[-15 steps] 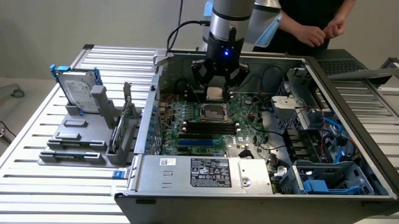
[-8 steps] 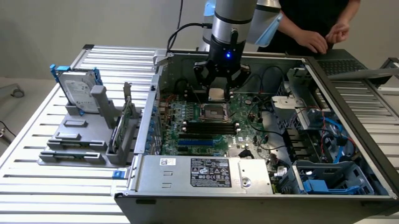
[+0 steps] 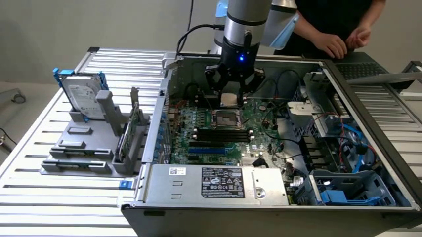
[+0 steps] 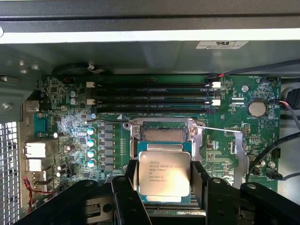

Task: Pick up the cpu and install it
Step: 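Place the cpu into insertion slot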

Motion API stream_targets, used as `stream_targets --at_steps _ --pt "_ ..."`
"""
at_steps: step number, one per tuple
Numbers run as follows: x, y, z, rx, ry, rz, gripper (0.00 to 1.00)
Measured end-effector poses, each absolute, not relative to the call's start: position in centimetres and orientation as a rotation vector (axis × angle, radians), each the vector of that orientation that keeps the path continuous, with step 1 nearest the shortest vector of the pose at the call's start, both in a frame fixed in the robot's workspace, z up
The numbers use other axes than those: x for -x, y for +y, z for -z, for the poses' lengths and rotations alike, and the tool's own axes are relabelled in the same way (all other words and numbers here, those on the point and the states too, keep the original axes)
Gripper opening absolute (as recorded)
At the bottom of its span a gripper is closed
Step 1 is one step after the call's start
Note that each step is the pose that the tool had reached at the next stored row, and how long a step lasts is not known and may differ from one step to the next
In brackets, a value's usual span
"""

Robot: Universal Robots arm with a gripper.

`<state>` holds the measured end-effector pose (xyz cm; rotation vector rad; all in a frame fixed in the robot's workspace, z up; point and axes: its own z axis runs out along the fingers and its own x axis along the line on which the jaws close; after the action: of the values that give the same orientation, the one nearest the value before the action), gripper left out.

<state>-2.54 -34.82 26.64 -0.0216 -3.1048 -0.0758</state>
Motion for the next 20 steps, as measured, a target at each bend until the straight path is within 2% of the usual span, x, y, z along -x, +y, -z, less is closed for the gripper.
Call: stream_targets --at_steps 20 --pt "2.83 -34.82 -26.63 0.176 -3.104 0.095 0.55"
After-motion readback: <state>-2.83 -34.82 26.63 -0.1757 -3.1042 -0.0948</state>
